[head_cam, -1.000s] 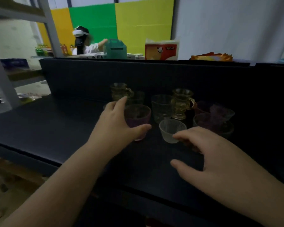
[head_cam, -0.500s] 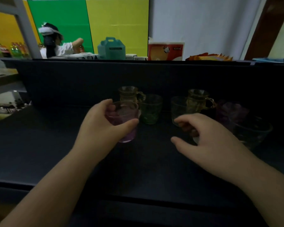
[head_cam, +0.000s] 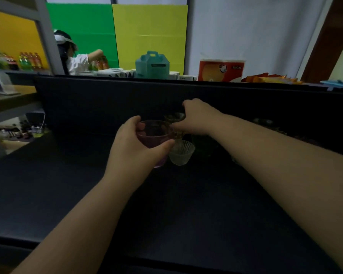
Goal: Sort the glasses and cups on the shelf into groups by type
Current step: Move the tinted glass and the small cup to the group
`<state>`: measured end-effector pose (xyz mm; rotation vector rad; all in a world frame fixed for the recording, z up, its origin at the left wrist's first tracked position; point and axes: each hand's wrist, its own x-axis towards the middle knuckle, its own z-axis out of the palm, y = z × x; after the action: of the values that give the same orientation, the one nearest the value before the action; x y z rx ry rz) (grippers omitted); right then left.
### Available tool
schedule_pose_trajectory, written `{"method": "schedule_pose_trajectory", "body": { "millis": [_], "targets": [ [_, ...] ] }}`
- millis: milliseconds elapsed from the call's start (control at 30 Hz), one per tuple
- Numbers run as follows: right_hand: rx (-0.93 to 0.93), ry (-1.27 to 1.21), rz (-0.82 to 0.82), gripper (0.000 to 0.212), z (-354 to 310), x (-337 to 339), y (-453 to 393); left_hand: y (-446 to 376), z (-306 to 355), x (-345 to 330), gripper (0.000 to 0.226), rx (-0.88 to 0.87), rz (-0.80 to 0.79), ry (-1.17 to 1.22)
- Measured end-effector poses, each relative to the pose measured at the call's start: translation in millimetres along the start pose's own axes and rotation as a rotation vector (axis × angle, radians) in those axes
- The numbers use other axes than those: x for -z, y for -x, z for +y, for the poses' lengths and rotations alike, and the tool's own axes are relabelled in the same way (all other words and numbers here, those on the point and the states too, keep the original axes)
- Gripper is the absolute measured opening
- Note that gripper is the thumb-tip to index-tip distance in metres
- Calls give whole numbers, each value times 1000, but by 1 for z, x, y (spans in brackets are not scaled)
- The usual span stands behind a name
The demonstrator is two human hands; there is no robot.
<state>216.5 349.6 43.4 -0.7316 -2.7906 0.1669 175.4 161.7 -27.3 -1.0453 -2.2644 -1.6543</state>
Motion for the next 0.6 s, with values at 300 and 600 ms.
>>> {"method": "schedule_pose_trajectory", "body": {
  "millis": [300, 600],
  "targets": [
    [-45, -34, -45, 49, -16, -18, -32, -1, -13, -2, 104, 23, -3, 36],
    [-2, -214, 240, 58, -7, -9, -21, 8, -7, 3, 103, -27, 29, 33]
  ]
}}
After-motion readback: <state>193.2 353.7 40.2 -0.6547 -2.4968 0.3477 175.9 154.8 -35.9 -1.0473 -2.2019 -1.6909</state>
